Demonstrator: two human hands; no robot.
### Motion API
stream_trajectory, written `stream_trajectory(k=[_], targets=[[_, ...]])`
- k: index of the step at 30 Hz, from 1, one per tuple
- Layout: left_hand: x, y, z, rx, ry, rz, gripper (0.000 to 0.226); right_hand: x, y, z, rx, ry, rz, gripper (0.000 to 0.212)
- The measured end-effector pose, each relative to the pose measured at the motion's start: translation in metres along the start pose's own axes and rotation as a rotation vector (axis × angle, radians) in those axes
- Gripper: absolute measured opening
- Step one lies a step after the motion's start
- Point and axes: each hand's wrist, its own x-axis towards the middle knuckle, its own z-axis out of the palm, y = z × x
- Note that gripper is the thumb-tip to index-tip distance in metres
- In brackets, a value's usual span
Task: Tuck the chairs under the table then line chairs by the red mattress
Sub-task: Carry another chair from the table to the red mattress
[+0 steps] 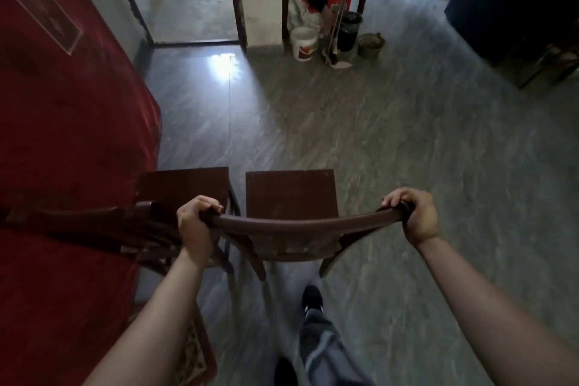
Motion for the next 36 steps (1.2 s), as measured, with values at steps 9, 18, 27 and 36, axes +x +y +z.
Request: stream_trajectory(k=[9,18,27,36], targets=[[-0.021,-0.013,-0.021,0.124,-0.017,-0.080,0.027,-0.037,-0.004,-0.002,-0.095,0.146,0.100,0.045],[-0.023,0.033,-0.013,0.446,-0.239,0.041,0.037,-0.045,-0.030,-0.012,-0.280,-0.007,0.037,0.033],[-0.079,0.110,0.118,0.071,-0.540,-0.039,0.038,-0.097,-0.132,-0.036,0.274,0.001,0.019,0.038],[-0.215,0.135,0.297,-0.260,-1.183,-0.282,0.051,-0.256,-0.240,-0.159,0.339,0.528,-0.302,0.046]])
